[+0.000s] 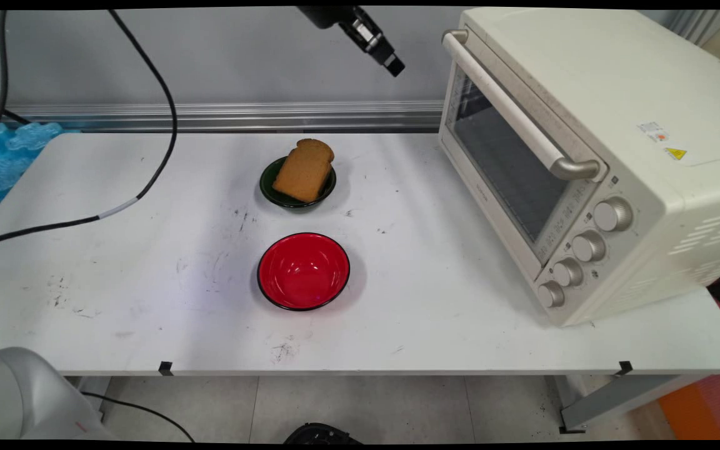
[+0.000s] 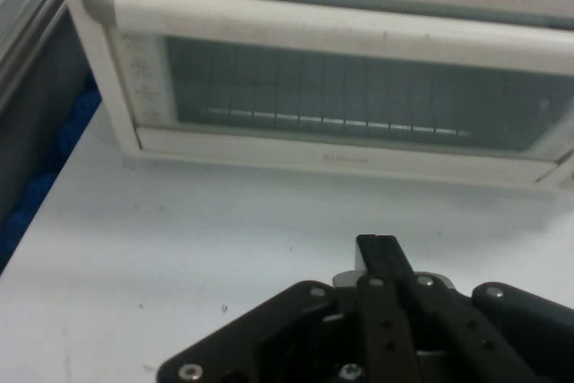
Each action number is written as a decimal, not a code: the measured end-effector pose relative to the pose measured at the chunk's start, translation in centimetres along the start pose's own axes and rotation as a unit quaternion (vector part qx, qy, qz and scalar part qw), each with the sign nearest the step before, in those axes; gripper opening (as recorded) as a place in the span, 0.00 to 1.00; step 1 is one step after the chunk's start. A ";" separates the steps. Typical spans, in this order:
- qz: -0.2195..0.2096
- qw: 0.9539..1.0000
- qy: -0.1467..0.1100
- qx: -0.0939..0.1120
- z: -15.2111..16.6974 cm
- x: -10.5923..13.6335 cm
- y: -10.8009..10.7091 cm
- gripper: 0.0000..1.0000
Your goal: Open the oven
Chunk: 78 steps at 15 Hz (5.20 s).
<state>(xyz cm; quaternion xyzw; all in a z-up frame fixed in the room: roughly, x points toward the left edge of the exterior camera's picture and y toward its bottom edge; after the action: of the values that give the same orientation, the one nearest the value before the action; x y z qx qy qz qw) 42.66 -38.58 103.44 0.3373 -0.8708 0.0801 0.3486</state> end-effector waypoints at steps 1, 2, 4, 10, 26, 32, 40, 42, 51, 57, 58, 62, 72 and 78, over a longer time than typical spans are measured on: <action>0.000 1.000 0.002 -0.002 0.2 0.4 0.0 0.00; 0.001 1.000 0.004 -0.003 0.4 0.9 0.0 0.00; 0.002 1.000 0.008 -0.006 0.7 1.7 -0.1 0.00; 0.008 1.000 0.018 -0.009 1.6 3.7 -0.2 0.00; 0.015 0.999 0.044 -0.018 6.5 7.4 0.2 0.00; 0.011 0.999 0.049 -0.020 8.2 7.7 0.4 0.00; 0.005 0.998 0.055 -0.020 10.5 8.1 0.5 0.00; 0.002 0.998 0.056 -0.020 11.2 8.1 0.5 0.00; 0.002 0.998 0.052 -0.020 13.5 7.4 0.5 0.00; 0.004 0.999 0.048 -0.019 14.1 6.8 0.4 0.00; 0.004 0.999 0.047 -0.019 14.1 6.7 0.4 0.00; 0.009 0.999 0.039 -0.022 14.0 5.9 0.4 0.00; 0.023 0.999 0.003 -0.038 12.0 2.8 0.5 0.00; 0.037 0.998 -0.018 -0.044 10.7 0.5 0.1 0.00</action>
<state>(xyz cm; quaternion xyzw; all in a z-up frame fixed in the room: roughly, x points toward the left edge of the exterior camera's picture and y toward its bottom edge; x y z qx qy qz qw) 36.36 -42.77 95.82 0.2904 -0.8916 0.0485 0.3441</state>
